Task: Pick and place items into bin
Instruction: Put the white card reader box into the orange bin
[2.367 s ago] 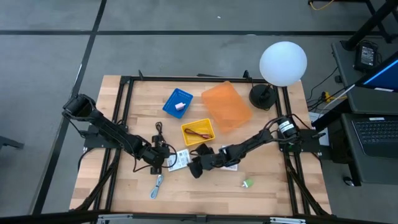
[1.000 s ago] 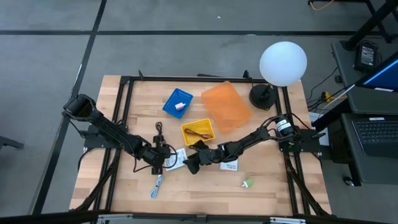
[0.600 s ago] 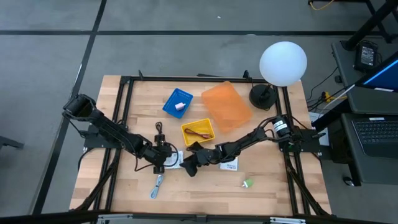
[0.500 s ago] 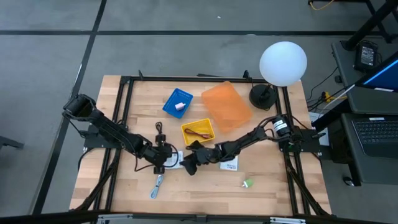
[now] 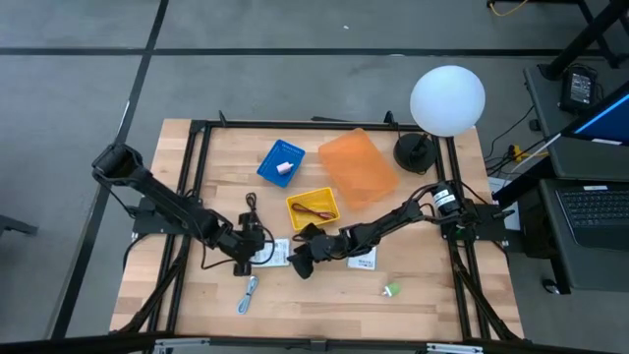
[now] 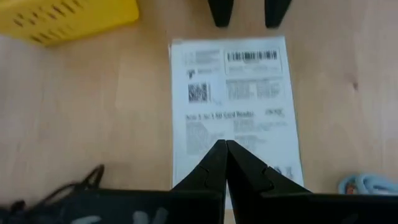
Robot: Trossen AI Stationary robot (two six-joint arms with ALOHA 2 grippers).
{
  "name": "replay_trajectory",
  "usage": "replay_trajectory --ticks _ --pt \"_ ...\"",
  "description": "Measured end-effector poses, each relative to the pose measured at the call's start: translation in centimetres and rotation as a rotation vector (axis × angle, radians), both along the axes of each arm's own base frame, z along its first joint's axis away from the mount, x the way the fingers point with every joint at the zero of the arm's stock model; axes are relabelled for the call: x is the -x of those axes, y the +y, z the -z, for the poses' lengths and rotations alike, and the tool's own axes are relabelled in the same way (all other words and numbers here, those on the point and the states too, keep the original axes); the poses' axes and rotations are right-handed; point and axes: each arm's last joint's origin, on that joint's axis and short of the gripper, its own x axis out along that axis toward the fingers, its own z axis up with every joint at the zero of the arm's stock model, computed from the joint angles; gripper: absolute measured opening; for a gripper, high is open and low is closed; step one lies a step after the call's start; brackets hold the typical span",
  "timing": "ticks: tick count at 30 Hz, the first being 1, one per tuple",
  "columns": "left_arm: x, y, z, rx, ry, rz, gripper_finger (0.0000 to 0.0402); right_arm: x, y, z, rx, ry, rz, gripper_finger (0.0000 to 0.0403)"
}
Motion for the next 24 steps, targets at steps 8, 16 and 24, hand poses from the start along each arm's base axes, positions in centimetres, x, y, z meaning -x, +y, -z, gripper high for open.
replay_trajectory --ticks 8,16,24 --pt "0.9 0.3 0.6 -0.048 0.086 -0.070 0.0003 0.0 0.2 0.0 -0.006 -0.007 0.002 0.0193" --pt "1.0 0.4 0.7 -0.069 0.093 -0.081 0.0003 0.1 0.6 0.0 -0.005 -0.011 0.004 0.0193" --pt "1.5 0.6 0.9 -0.077 0.137 -0.123 0.0003 0.4 1.4 -0.1 -0.015 -0.018 0.026 0.0193"
